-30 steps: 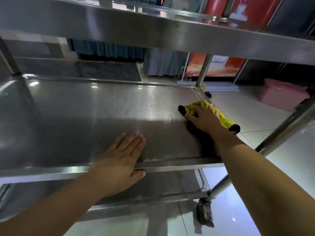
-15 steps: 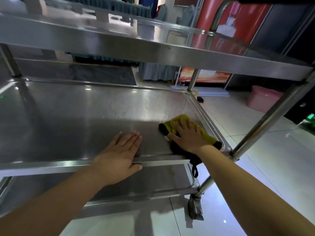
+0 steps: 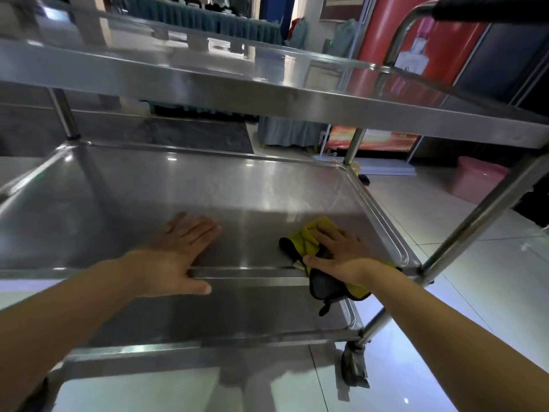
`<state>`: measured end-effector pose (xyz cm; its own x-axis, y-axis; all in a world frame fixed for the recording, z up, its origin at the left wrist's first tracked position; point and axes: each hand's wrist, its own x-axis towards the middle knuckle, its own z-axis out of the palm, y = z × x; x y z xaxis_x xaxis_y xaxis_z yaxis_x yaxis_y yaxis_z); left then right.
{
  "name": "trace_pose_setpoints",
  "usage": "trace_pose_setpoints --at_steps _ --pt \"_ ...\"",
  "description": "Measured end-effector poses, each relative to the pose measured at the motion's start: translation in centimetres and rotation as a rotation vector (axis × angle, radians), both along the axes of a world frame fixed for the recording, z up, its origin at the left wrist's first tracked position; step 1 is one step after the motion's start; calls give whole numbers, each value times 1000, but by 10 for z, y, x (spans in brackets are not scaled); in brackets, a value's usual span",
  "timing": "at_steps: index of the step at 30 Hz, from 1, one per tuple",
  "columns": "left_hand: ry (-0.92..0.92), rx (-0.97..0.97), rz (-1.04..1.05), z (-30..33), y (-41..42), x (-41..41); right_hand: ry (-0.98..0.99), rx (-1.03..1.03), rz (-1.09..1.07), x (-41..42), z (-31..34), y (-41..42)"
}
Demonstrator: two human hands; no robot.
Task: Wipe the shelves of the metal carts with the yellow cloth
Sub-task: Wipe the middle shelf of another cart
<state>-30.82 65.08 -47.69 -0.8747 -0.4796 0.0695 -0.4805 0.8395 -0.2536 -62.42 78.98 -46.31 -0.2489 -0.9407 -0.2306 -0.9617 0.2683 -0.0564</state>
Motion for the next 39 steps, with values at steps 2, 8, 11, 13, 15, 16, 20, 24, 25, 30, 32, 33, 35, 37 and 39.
trace_pose_setpoints --at_steps 2,8,11,13,15,16,20,24,25,30,32,33,35,37,39 --pt "-18 44 82 -5 -13 22 -9 -15 -20 -10 -3 -12" --pt "39 160 113 -20 -26 21 20 -101 -99 -33 -21 -71" --pt "59 153 132 -21 -32 17 59 -118 -131 -26 -25 -99" --pt "64 138 153 -24 -36 17 56 -138 -129 -16 -27 -117" --pt "94 119 158 -27 -40 16 35 -155 -111 -2 -28 -135" --pt "100 109 166 -27 -41 16 26 -160 -89 7 -27 -145" --pt "133 94 189 -30 -47 15 0 -170 69 67 -29 -182" --pt "193 91 229 -35 -51 12 -36 -199 241 118 -32 -196" --pt "234 88 230 -36 -52 11 -46 -196 272 120 -32 -193" --pt "277 80 228 -43 -54 12 -66 -141 382 92 -32 -160" --pt "240 73 236 -40 -53 12 -76 -115 375 72 -30 -147" --pt "220 70 238 -39 -53 11 -78 -102 363 59 -27 -140" --pt "190 104 269 -39 -53 8 -87 -84 322 29 -21 -125" --pt "153 174 313 -40 -51 6 -100 -82 269 -6 -17 -108" --pt "131 189 319 -42 -50 3 -102 -79 208 -42 -16 -92"
